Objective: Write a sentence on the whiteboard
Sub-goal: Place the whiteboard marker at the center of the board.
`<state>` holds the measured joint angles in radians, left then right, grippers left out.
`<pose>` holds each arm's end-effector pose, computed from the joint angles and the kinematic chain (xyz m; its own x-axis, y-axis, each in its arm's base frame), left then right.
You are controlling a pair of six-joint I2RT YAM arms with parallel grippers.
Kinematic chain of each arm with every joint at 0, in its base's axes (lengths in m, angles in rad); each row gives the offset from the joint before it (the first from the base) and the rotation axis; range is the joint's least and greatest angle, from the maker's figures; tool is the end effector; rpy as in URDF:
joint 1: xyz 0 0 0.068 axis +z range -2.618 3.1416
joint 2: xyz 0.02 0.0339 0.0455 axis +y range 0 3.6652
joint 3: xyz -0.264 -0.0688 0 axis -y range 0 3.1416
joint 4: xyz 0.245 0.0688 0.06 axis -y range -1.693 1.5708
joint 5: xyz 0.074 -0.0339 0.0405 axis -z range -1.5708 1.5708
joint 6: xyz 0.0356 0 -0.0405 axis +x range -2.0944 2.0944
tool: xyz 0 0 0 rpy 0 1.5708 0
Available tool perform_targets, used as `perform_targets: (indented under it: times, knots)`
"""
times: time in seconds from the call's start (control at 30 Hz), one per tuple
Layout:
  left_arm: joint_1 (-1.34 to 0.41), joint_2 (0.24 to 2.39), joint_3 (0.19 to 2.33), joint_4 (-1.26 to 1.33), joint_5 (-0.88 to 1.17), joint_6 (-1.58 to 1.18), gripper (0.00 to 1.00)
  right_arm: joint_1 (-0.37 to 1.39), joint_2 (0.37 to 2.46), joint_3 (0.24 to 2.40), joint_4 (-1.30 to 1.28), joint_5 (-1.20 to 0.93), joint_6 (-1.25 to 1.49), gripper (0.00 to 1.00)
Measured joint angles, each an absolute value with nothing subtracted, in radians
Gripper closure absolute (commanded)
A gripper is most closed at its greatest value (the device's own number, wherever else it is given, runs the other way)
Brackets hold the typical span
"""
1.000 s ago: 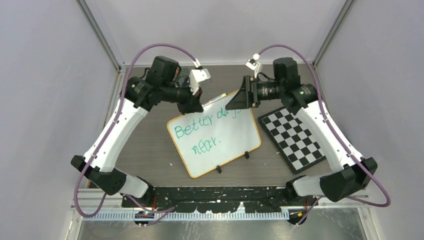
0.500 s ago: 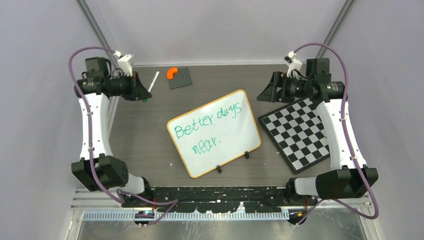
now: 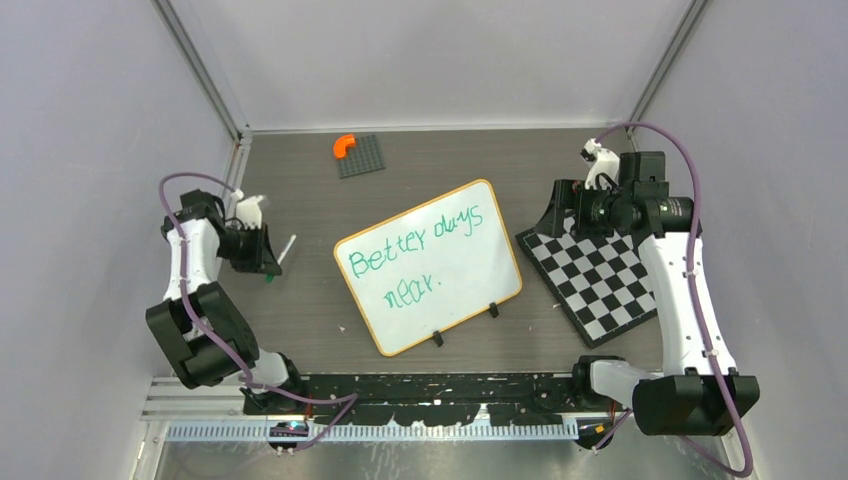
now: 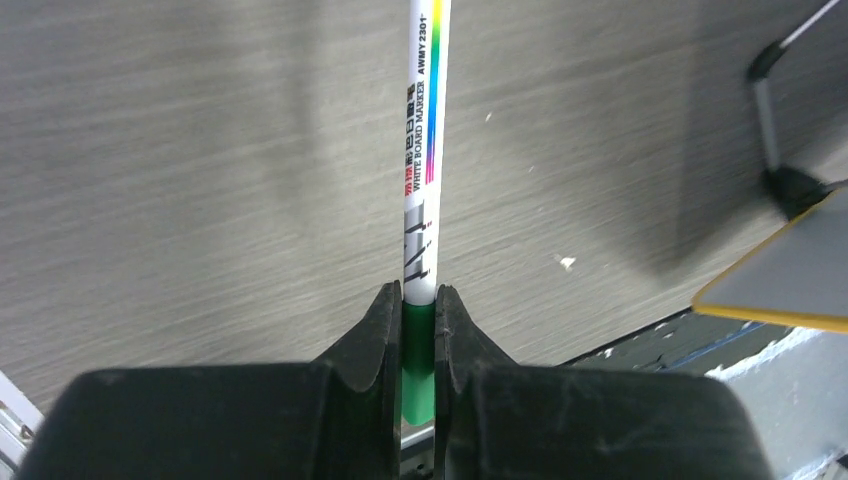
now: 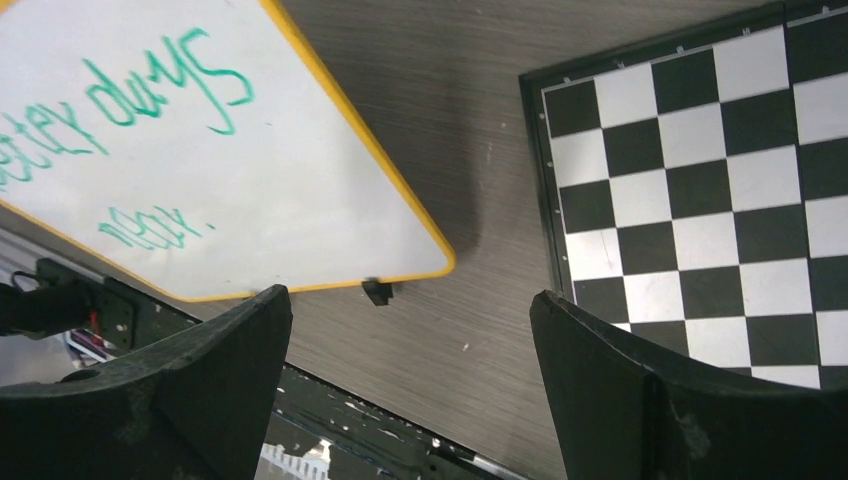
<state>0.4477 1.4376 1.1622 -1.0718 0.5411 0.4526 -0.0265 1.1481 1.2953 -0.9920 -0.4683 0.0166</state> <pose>0.2425 0.0961 0.2644 -0.9077 -0.0201 -0.4190 0.1433 0.9239 -0.3547 0.2158 0.0104 0.3705 -0.7521 0.0347 -0.6582 -0.2635 0.8995 0.3485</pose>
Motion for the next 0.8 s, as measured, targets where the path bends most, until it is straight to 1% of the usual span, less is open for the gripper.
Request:
perform_targets:
  times: [0.17,0.33,0.4,0.57,0.8]
  knots:
    - [0.448,1.438,1.027,-1.014,0.449,0.506,1.0,-0.038,1.187,1.251,-1.007,-0.424,0.0,0.07]
    - [0.448,1.457,0.955,-0.942,0.387,0.545,1.0,-0.043,1.192,1.226,-1.01,-0.39,-0.006,0.07]
    - [0.448,1.474,0.936,-0.92,0.371,0.56,0.97,-0.044,1.192,1.226,-1.01,-0.382,-0.007,0.07]
    - [0.448,1.517,0.898,-0.878,0.339,0.598,0.86,-0.048,1.207,1.226,-1.011,-0.374,-0.011,0.07]
    - [0.447,1.557,0.867,-0.83,0.325,0.647,0.79,-0.055,1.235,1.226,-1.019,-0.371,-0.034,0.07]
